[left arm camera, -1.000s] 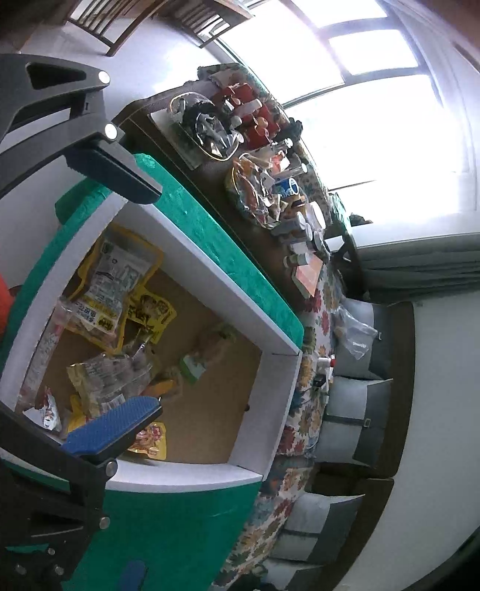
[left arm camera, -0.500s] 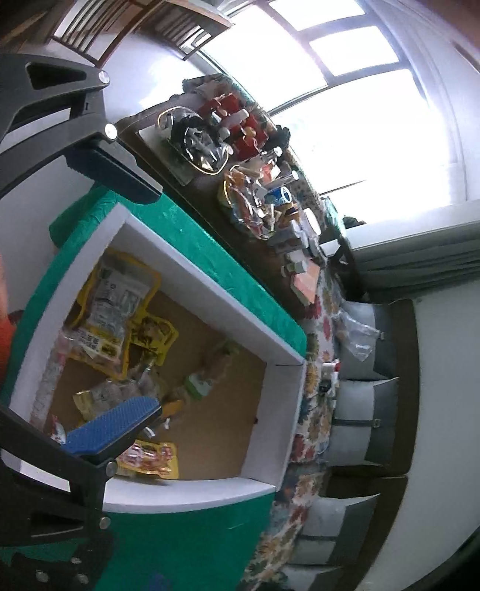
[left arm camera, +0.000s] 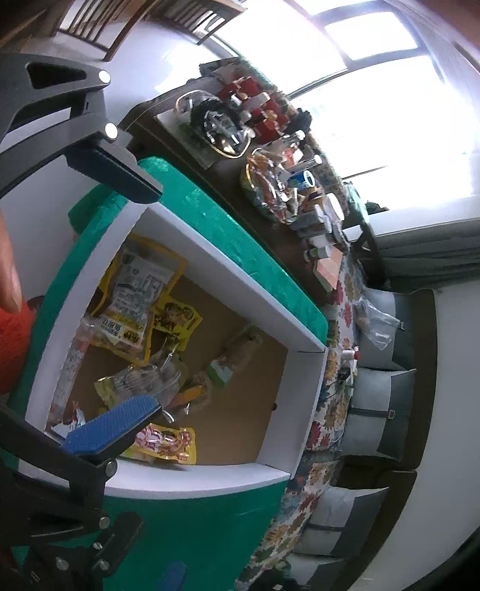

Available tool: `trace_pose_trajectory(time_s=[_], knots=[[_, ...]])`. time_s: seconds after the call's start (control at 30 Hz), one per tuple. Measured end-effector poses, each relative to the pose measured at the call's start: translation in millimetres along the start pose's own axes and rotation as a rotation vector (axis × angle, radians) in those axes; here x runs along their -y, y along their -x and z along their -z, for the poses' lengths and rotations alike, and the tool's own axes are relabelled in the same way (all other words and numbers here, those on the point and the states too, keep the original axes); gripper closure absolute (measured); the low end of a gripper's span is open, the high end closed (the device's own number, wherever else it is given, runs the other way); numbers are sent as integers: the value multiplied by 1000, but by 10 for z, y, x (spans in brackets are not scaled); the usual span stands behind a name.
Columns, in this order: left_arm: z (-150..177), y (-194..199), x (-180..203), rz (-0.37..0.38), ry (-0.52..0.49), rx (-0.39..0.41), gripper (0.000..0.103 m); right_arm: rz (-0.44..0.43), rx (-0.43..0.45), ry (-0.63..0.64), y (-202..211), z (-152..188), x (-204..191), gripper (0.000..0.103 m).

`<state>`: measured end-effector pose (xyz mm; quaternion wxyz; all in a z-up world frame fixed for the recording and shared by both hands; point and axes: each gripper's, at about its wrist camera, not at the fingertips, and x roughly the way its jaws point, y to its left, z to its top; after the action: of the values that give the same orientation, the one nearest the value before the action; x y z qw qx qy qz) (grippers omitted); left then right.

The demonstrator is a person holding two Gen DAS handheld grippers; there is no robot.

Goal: Organize snacks

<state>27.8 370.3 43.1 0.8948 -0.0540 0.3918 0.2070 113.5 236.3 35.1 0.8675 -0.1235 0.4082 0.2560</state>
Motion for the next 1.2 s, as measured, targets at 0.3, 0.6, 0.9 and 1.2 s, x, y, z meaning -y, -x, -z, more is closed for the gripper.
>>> trace_pose_trajectory(time_s=[0.3, 0.6, 0.9, 1.2], knots=[[-9, 36, -51, -23, 9, 11, 0, 2, 0, 12, -4, -11, -51, 14], [-28, 7, -98, -12, 25, -8, 0, -1, -10, 9, -1, 2, -70, 14], [-26, 21, -110, -22, 26, -1, 0, -15, -17, 22, 6, -22, -98, 14], [-23, 33, -101, -19, 25, -5, 0, -12, -19, 20, 8, -23, -101, 14]])
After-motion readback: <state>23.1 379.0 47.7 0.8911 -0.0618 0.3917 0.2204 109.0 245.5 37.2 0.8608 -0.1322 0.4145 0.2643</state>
